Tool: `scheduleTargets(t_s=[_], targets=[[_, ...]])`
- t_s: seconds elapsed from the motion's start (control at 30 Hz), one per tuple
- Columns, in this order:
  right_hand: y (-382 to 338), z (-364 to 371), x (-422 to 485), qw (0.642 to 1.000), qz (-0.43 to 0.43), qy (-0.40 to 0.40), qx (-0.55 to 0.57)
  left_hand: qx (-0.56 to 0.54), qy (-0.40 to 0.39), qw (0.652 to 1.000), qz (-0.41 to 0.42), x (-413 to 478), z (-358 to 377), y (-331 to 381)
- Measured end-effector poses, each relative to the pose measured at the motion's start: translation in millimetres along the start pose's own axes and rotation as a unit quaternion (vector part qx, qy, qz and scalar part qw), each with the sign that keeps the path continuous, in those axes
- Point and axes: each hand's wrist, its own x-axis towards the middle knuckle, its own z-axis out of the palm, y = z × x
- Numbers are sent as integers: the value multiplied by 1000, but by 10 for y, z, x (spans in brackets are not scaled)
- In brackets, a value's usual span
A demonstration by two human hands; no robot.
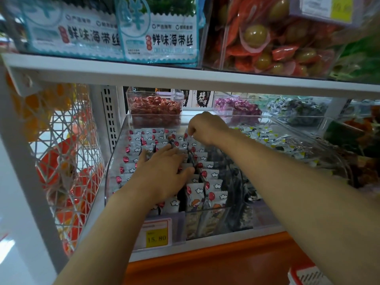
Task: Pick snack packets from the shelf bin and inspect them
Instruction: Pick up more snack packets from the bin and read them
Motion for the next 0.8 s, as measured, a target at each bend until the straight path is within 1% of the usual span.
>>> scheduleTargets(t_s=[0.13,0.2,0.27,0.37,0.43,0.47,0.53,0.6,0.67,0.7,0.8], targets=[[-39,133,83,995,-18,-23,-94,-11,16,1000,0,-13,-31,19],[-37,129,89,995,-21,-16,-99,-16,26,1000,0,-36,-52,24],[-36,89,55,997,-14,2,-78,-23,41,999,2,-59,-72,21],[-7,15,-101,997,-1,67,-34,-45,78,996,6,-87,-98,21],[9,-9,-300,989,14,150,10,-84,123,989,12,-104,-119,36],[10,-20,-421,978,26,202,44,-105,147,983,15,-115,-131,48],[-1,-65,-665,943,57,305,119,-140,191,971,12,-146,-156,74],[-21,-108,-883,908,82,366,188,-172,221,960,-1,-180,-170,96],[-52,-131,-1072,870,105,382,294,-219,230,948,-10,-217,-173,139],[-72,-133,-1156,843,118,378,364,-242,229,943,-8,-249,-177,173],[-110,-117,-1348,742,155,334,560,-297,213,931,3,-333,-166,276]])
